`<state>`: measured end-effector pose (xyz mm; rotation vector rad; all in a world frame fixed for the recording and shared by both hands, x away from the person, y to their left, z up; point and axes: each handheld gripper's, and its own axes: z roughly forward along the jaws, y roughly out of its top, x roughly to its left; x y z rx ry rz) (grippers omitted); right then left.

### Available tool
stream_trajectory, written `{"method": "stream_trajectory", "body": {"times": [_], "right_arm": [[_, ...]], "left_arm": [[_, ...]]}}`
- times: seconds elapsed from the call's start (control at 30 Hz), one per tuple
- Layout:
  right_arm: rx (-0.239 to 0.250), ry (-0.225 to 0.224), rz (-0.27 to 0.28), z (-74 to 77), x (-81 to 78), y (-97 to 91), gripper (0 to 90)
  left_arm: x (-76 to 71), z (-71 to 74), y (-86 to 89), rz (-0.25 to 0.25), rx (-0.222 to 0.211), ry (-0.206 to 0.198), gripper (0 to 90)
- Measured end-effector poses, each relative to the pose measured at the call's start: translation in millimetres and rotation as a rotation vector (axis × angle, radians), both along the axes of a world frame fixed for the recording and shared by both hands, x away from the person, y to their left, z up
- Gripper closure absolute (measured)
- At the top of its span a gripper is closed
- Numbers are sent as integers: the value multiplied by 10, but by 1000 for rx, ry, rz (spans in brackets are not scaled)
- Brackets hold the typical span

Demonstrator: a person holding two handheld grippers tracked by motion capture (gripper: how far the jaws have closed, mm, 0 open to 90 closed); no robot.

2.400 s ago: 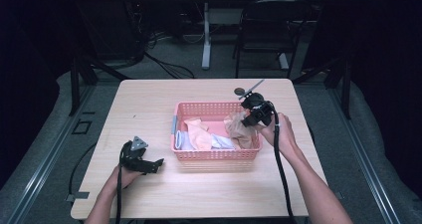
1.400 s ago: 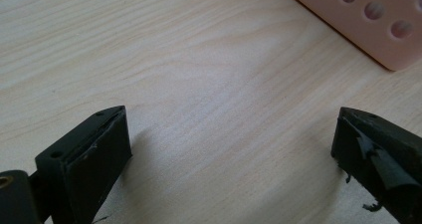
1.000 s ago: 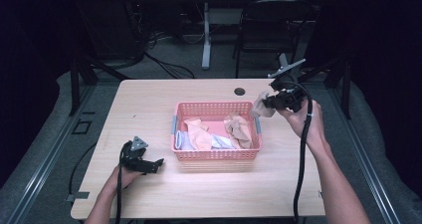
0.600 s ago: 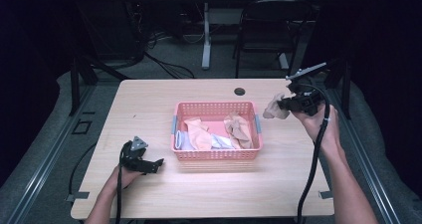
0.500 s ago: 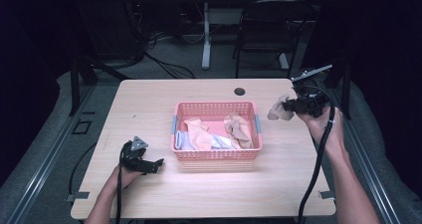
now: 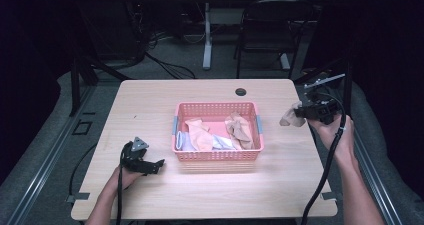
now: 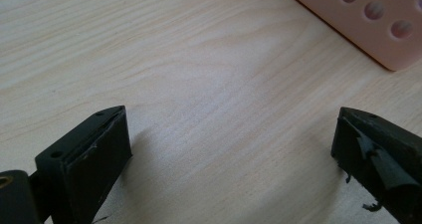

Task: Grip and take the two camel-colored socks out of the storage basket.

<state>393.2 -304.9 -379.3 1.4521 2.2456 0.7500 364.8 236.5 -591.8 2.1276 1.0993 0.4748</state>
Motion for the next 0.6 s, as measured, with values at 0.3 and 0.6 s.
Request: {"method": "stream_trajectory", "body": {"times": [0.3, 0.6], "right_arm": [[-5, 45, -30, -195, 81, -105, 830], [-27, 115, -46, -425, 165, -107, 828]], "left_arm": [[0, 0, 1, -1, 0, 0, 19], [1, 1, 2, -2, 2, 0, 19]]}}
